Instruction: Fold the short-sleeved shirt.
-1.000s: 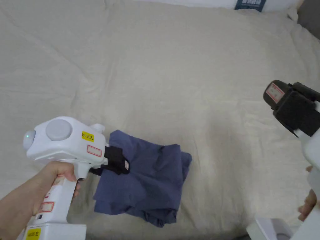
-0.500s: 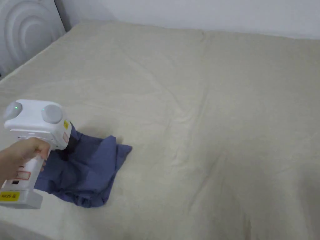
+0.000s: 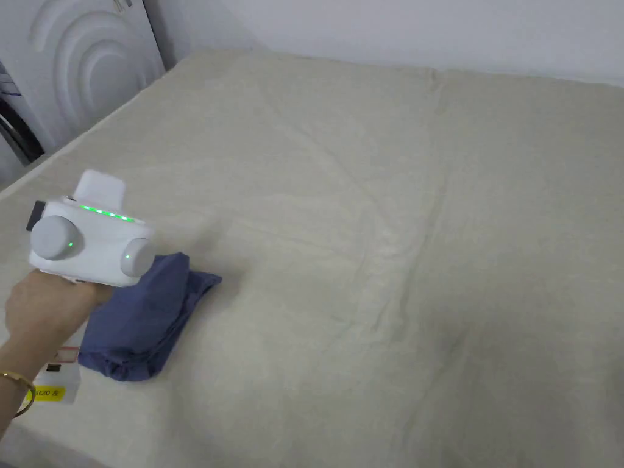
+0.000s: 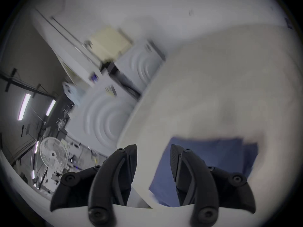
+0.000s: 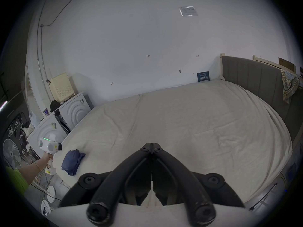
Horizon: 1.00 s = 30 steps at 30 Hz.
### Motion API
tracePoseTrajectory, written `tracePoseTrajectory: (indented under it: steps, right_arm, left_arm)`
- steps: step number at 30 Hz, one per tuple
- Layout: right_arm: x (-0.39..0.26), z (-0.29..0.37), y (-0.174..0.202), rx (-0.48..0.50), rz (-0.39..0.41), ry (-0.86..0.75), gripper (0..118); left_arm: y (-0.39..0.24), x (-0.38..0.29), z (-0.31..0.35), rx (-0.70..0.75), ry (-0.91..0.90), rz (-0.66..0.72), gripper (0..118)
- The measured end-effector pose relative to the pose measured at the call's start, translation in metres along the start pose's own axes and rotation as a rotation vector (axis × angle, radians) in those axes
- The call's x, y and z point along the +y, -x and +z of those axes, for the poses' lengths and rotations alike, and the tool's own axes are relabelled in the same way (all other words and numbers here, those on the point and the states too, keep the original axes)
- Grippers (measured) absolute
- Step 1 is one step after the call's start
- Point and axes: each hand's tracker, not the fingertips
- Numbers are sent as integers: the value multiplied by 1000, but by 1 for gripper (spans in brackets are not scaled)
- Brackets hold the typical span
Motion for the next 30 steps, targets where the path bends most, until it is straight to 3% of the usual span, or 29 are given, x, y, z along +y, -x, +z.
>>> tracePoseTrajectory:
  steps: [3, 6, 10, 13, 17, 23, 30]
  right_arm:
    - [6, 15, -6, 28, -4, -30, 0]
    - [12, 33, -9, 38, 12, -82, 0]
    - [21, 52, -11, 39, 31, -145, 0]
    - [29, 67, -13, -8, 101, -223, 0]
    - [40, 88, -17, -53, 169, -310, 0]
    - [43, 102, -25, -203, 253, -453, 0]
    - [14, 95, -38, -244, 277, -449, 0]
  left_arm:
    - [32, 29, 46, 41, -166, 116, 44]
    - [64, 58, 99, -41, -327, 214, 43]
    - [79, 77, 177, -167, -522, 310, 33]
    - [76, 81, 232, -302, -629, 426, 18]
    - [54, 79, 289, -517, -691, 545, 6]
    - [2, 60, 347, -743, -802, 553, 0]
    - [-55, 23, 369, -836, -722, 484, 0]
